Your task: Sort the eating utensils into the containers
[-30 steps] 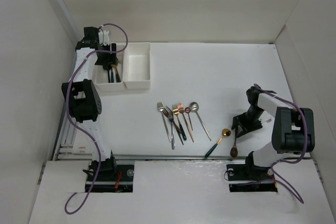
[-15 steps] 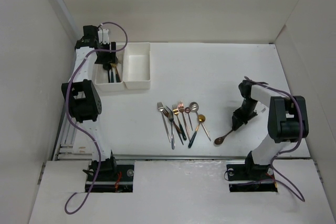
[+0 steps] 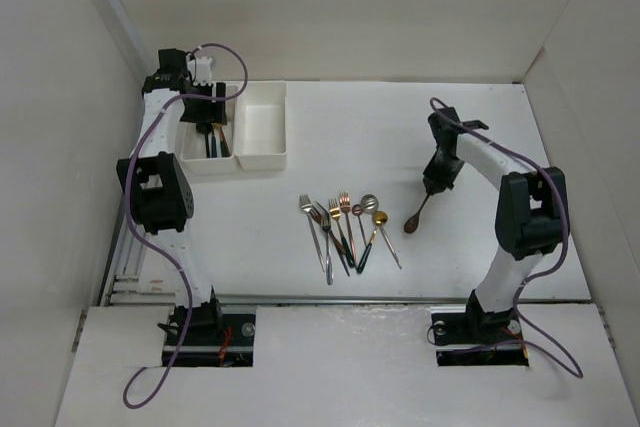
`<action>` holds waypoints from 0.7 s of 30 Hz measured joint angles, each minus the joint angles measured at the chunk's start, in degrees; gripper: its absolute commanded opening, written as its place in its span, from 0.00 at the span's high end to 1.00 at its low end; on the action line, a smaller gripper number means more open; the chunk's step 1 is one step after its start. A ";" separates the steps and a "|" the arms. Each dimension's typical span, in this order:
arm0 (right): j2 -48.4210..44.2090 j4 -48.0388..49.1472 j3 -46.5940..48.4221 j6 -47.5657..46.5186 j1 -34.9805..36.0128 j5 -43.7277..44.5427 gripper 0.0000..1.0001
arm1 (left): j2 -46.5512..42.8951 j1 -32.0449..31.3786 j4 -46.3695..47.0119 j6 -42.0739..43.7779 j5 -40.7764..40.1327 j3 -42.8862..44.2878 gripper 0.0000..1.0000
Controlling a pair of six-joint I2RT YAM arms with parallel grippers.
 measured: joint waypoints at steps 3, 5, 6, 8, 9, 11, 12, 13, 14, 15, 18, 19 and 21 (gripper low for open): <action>-1.64 1.92 3.45 -1.40 1.03 -1.11 1.00 | -0.52 -0.55 -1.36 2.58 2.34 0.44 0.30; -2.97 3.15 5.07 -2.03 1.31 -2.16 1.00 | -0.94 -1.42 -2.03 4.09 4.20 1.27 0.30; -3.63 3.89 5.60 -2.27 1.40 -2.71 1.00 | -1.31 -1.92 -2.16 4.76 5.31 1.60 0.30; -4.66 5.27 6.08 -2.91 1.57 -3.61 1.00 | -2.10 -3.26 -2.58 5.86 7.45 2.05 0.29; -4.85 5.62 6.19 -3.06 1.57 -4.07 1.00 | -2.51 -4.04 -2.82 6.38 8.57 2.23 0.29; -4.92 6.64 6.29 -3.39 1.75 -5.29 1.00 | -3.45 -5.95 -3.34 7.67 10.95 2.34 0.26; -4.92 6.71 6.32 -3.43 1.84 -5.51 1.00 | -3.82 -6.95 -3.82 8.31 12.37 2.40 0.24; -4.92 6.67 6.49 -3.41 2.10 -5.73 1.00 | -4.15 -8.07 -4.20 9.07 14.58 2.49 0.22; -4.92 6.73 6.84 -3.21 2.38 -6.01 1.00 | -4.31 -9.18 -4.55 9.68 16.98 2.56 0.20; -4.92 7.04 7.45 -2.84 2.80 -6.47 1.00 | -4.44 -10.36 -4.83 10.29 20.02 2.58 0.17; -4.94 8.94 10.43 -1.07 5.05 -7.80 1.00 | -4.46 -13.70 -5.40 11.17 28.83 2.75 0.12; -4.94 9.90 11.74 -0.15 6.12 -8.37 1.00 | -4.46 -14.97 -5.29 11.13 30.88 2.75 0.10; -4.87 11.87 14.73 1.51 8.70 -9.35 1.00 | -4.48 -17.66 -4.50 10.21 34.34 2.78 0.09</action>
